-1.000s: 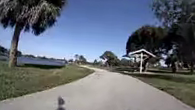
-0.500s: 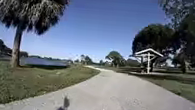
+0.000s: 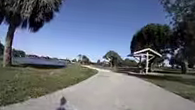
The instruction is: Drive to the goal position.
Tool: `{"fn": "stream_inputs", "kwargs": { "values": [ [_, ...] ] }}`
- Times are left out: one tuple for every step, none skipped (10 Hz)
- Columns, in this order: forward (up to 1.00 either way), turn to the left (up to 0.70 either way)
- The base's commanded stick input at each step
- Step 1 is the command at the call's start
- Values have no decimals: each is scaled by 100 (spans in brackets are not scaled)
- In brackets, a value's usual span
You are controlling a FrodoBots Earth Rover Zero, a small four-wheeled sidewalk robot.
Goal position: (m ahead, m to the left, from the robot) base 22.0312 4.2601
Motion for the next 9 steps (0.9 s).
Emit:
{"fn": "stream_inputs", "kwargs": {
  "values": [
    [70,0],
    [70,0],
    [70,0],
    [70,0],
    [74,0],
    [81,0],
    [85,0],
    [85,0],
    [85,0]
  ]
}}
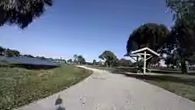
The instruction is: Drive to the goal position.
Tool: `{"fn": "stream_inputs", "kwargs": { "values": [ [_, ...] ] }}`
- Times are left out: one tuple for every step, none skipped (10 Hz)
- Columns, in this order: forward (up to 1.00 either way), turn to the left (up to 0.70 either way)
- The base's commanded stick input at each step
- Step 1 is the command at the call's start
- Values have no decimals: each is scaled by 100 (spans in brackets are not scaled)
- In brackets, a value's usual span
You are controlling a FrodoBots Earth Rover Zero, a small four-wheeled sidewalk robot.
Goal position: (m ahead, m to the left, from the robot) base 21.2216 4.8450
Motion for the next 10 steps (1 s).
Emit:
{"fn": "stream_inputs", "kwargs": {
  "values": [
    [85,0],
    [85,0],
    [85,0],
    [85,0],
    [85,0],
    [85,0],
    [85,0],
    [85,0],
    [85,0],
    [85,0]
  ]
}}
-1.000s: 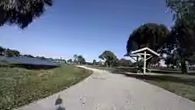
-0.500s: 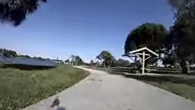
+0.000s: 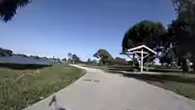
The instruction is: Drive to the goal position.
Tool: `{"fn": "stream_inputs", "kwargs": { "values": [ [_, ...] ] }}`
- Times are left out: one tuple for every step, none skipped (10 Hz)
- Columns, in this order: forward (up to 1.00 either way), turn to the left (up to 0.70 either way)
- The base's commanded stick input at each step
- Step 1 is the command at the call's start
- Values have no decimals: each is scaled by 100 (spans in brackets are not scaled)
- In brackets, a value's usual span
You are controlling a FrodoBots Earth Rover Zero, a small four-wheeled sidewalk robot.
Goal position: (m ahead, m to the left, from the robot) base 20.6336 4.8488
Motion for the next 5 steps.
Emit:
{"fn": "stream_inputs", "kwargs": {
  "values": [
    [85,0],
    [85,0],
    [85,0],
    [85,0],
    [85,0]
  ]
}}
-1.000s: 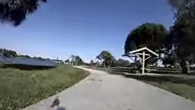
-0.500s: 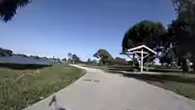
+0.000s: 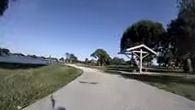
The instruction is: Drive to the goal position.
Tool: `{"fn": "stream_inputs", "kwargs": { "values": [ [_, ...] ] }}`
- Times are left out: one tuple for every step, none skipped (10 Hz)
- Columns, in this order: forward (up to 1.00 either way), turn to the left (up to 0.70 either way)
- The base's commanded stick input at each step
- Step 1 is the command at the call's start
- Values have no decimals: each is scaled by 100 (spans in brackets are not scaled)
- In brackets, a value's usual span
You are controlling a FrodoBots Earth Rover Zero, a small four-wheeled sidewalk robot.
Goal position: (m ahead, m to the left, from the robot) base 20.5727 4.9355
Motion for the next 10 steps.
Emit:
{"fn": "stream_inputs", "kwargs": {
  "values": [
    [85,0],
    [85,0],
    [85,0],
    [85,0],
    [85,0],
    [85,0],
    [85,0],
    [85,0],
    [85,0],
    [85,13]
  ]
}}
